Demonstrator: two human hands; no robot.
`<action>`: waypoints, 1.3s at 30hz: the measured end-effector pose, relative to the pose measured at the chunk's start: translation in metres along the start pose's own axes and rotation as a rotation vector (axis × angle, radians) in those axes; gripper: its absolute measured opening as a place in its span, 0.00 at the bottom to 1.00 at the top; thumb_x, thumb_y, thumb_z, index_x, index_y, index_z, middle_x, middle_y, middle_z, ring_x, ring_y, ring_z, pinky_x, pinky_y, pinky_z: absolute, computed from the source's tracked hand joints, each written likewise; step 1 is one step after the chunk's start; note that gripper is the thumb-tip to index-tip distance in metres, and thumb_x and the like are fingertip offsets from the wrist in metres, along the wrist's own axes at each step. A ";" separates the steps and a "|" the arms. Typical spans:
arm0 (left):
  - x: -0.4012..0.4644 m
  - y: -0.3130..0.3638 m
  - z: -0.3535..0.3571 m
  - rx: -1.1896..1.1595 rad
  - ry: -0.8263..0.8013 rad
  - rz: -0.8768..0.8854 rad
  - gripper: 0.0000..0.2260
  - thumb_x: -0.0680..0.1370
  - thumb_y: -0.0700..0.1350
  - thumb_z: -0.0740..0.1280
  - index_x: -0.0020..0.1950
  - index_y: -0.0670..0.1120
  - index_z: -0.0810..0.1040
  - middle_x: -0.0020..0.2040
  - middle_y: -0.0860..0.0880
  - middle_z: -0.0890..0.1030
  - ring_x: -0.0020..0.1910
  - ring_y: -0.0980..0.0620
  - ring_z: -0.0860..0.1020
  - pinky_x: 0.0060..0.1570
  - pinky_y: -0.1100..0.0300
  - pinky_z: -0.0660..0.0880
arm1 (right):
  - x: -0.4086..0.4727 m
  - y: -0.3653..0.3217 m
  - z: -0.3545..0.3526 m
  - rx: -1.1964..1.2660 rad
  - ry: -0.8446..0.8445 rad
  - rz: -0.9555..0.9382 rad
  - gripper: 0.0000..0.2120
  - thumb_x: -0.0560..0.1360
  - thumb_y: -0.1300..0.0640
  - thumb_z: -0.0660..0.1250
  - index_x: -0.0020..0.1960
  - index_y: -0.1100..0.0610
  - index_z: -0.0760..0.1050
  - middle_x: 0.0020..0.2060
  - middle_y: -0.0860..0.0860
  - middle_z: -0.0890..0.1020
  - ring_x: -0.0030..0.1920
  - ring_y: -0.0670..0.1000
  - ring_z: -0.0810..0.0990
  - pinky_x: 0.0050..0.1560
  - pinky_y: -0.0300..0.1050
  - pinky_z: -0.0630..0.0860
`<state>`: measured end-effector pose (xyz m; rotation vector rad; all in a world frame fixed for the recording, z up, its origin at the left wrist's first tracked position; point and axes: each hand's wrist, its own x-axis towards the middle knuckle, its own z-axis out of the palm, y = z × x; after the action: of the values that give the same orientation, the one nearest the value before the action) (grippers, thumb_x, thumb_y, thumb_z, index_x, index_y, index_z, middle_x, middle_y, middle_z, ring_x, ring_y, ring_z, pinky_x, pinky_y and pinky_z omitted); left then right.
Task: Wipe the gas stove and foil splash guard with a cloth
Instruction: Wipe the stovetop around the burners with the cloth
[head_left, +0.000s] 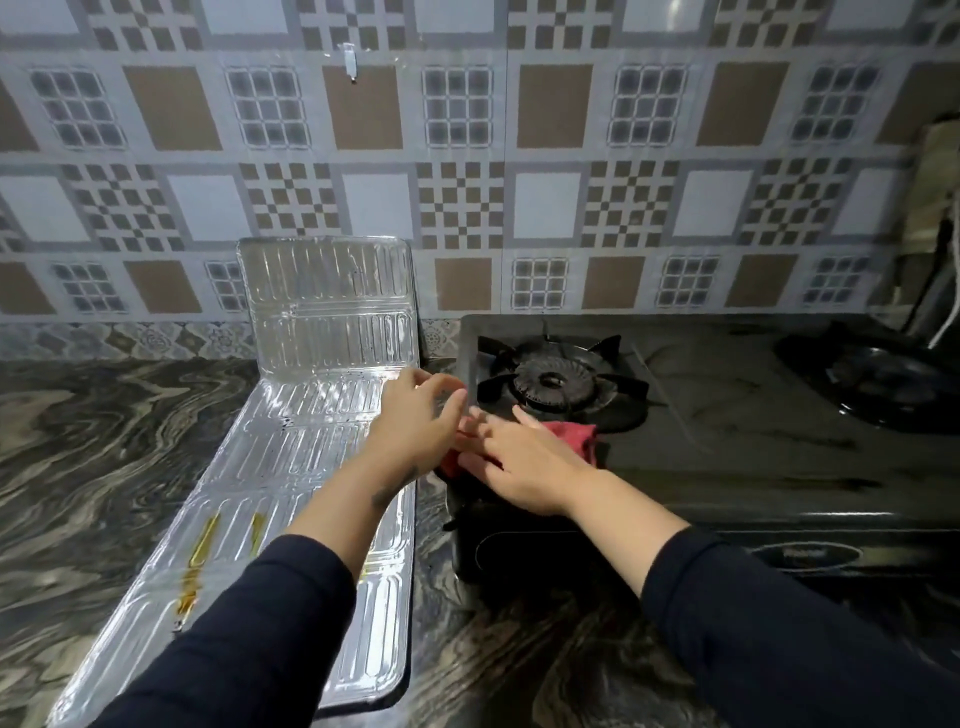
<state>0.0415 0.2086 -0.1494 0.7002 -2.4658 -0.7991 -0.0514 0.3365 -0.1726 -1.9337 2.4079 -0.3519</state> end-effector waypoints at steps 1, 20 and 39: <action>0.003 0.001 0.002 0.009 -0.039 0.023 0.12 0.79 0.51 0.60 0.59 0.50 0.79 0.54 0.48 0.70 0.63 0.47 0.68 0.64 0.54 0.65 | 0.000 -0.004 0.006 -0.011 -0.018 0.017 0.20 0.81 0.46 0.49 0.72 0.44 0.63 0.76 0.42 0.58 0.77 0.45 0.51 0.75 0.58 0.45; 0.038 0.083 0.080 0.186 -0.400 0.480 0.14 0.77 0.48 0.62 0.62 0.54 0.76 0.66 0.49 0.73 0.69 0.46 0.67 0.64 0.42 0.69 | -0.142 0.084 -0.012 -0.050 0.092 0.740 0.27 0.79 0.37 0.45 0.75 0.43 0.54 0.77 0.42 0.50 0.76 0.42 0.45 0.76 0.50 0.41; 0.060 0.128 0.128 0.149 -0.439 0.544 0.13 0.77 0.47 0.63 0.60 0.54 0.77 0.64 0.50 0.74 0.67 0.46 0.69 0.63 0.42 0.70 | -0.138 0.153 -0.034 -0.052 0.020 0.876 0.27 0.77 0.34 0.44 0.75 0.38 0.49 0.78 0.43 0.45 0.77 0.46 0.41 0.75 0.58 0.41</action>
<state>-0.1167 0.3155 -0.1462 -0.1373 -2.9200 -0.6008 -0.1732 0.5057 -0.1854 -0.7168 2.9660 -0.2502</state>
